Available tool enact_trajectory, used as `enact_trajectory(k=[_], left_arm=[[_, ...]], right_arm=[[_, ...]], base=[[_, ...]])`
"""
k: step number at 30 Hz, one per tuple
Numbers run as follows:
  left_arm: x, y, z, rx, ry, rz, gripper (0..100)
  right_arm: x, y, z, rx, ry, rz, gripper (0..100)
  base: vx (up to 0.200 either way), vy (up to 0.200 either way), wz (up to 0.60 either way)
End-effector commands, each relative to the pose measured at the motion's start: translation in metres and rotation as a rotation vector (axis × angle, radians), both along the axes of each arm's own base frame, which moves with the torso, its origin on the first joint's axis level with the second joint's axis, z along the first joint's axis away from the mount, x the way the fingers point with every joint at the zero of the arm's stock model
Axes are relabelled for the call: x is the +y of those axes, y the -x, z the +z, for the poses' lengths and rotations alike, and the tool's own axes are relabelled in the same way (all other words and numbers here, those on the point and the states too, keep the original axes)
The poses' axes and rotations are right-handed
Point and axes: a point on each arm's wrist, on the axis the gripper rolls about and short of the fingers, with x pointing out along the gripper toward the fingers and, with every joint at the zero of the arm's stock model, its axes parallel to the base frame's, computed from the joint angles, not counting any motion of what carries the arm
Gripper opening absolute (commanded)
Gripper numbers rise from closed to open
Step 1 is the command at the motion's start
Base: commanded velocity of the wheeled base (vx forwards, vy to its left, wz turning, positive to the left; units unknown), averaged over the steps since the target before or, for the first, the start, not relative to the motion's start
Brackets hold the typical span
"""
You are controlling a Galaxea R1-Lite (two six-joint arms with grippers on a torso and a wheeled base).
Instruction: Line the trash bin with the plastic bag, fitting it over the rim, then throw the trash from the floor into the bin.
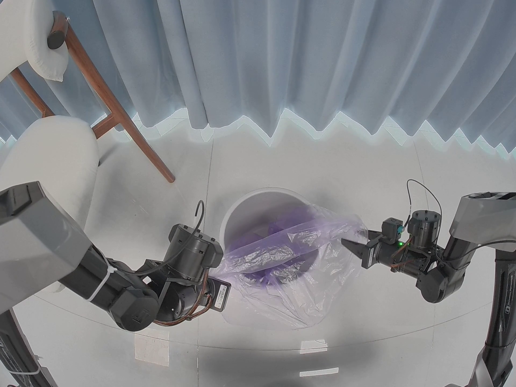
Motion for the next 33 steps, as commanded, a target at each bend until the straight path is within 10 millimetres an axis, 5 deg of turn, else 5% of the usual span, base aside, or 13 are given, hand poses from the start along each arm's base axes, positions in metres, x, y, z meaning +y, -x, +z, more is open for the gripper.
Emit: enact_trajectory(k=[1,19,20,23,33], left_arm=[[-0.003,0.002,-0.001,0.008,0.013,-0.016,0],[-0.002,0.002,0.001,0.005,0.018,-0.011,0],[-0.002,0.002,0.002,0.003,0.020,-0.009,0],[-0.001,0.003,0.005,-0.005,0.026,-0.010,0],[-0.002,0.004,0.005,-0.004,0.027,-0.012,0]], right_arm=[[-0.007,0.041,-0.007,0.063,-0.007,0.079,100],[0.005,0.009,0.032,-0.200,-0.062,0.121,100],[-0.002,0.003,0.084,-0.070,-0.280,0.040,100],[-0.009,0.011,0.125,0.054,-0.392,-0.009,100],[-0.024,0.031,0.151,0.376,-0.396,-0.127,100]], base=[[0.000,0.000,0.00],[0.000,0.000,0.00],[0.000,0.000,0.00],[0.000,0.000,0.00],[0.000,0.000,0.00]])
